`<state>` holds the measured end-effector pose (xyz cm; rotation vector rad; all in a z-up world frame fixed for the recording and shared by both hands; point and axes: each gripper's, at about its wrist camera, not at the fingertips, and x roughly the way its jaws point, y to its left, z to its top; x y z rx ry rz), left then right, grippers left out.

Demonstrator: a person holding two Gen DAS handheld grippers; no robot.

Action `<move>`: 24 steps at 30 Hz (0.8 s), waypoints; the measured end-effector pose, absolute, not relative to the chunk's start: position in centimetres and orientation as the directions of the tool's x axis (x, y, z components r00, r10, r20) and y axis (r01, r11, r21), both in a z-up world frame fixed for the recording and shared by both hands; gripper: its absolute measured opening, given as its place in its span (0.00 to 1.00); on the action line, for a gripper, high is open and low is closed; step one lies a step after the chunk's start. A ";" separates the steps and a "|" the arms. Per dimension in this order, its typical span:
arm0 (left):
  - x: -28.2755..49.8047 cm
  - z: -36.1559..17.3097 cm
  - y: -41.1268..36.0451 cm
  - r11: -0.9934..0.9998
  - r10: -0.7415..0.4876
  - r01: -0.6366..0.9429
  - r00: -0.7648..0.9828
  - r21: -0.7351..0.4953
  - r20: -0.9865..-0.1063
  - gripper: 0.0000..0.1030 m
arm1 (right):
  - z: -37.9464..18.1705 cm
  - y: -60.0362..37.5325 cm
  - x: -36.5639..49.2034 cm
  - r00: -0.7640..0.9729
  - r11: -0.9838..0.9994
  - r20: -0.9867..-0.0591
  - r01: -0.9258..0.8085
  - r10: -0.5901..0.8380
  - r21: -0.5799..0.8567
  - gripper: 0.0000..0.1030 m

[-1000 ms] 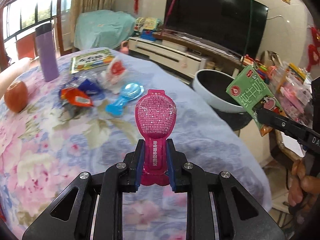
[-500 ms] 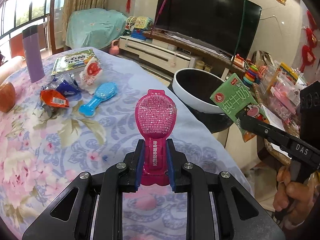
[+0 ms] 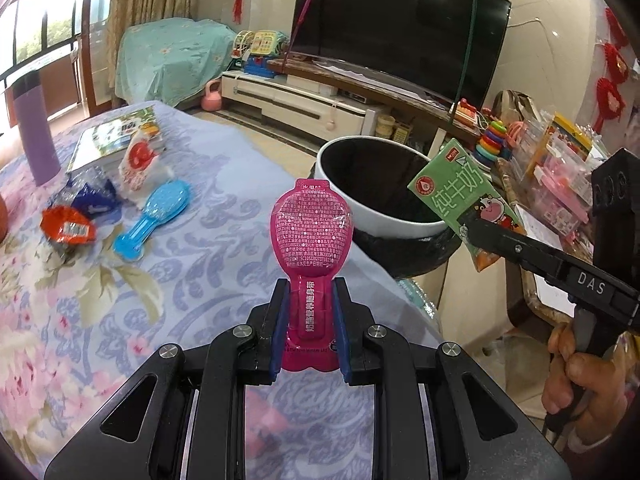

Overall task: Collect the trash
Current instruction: 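Carry the green carton and pink brush over the black bin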

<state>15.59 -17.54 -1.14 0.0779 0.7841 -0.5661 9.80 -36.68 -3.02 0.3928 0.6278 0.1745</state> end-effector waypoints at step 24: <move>18.6 -0.6 -23.6 0.830 -0.451 0.548 0.546 -0.106 -0.706 0.19 | -2.5 -41.7 12.0 0.813 0.919 -0.550 0.050 0.190 0.391 0.33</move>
